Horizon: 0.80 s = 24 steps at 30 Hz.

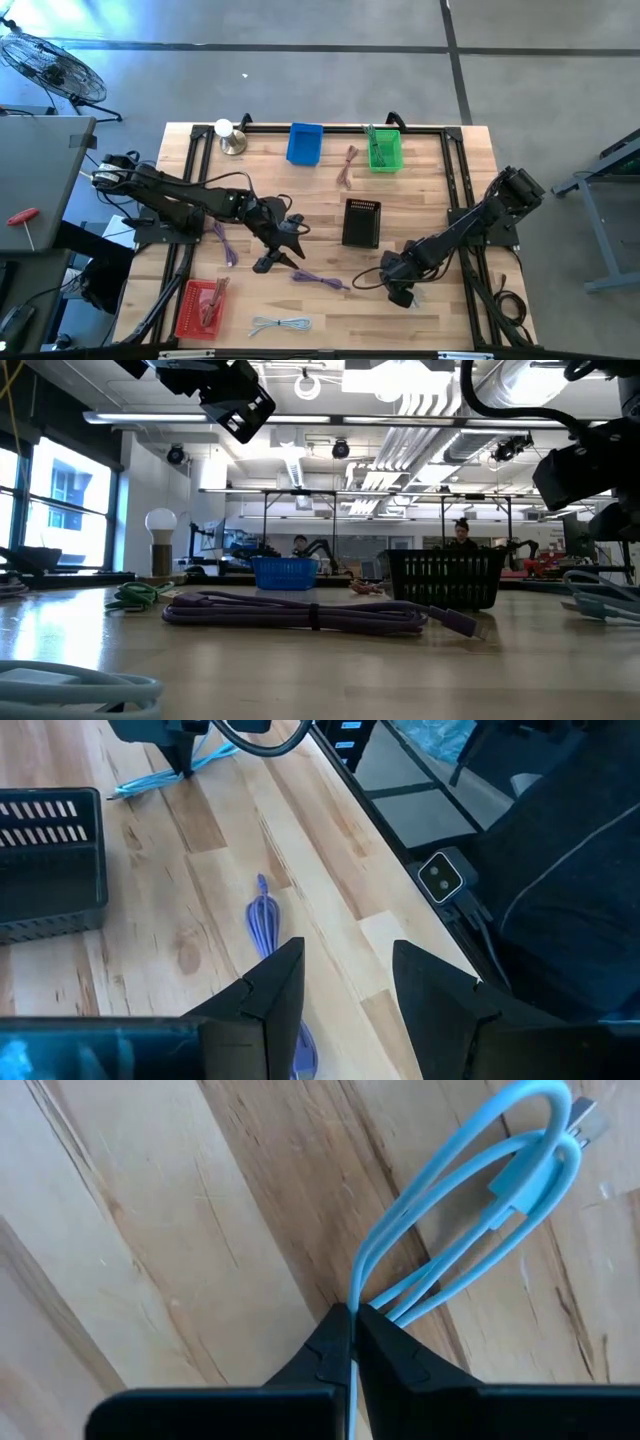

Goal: Pick & Place USB Port
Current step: Put the right white charger cable into the blue bin

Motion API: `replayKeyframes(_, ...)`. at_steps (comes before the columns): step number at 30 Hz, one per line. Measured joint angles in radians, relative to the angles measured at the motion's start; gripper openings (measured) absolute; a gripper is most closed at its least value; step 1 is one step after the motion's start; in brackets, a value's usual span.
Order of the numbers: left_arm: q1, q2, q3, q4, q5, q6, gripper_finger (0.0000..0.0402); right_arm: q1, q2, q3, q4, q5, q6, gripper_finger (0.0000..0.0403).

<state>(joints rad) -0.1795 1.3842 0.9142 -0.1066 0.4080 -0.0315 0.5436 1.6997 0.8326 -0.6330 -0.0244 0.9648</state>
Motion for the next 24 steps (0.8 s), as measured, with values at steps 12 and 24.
replayKeyframes(12,0.001,0.0,0.0,-0.007,-0.073,0.0,0.015,-0.003,-0.064,0.064,-0.01,0.113,-0.005,0.0)
replayKeyframes(24,0.002,0.0,0.0,-0.009,-0.179,0.016,0.015,0.014,-0.098,0.25,-0.026,0.142,-0.117,0.0)
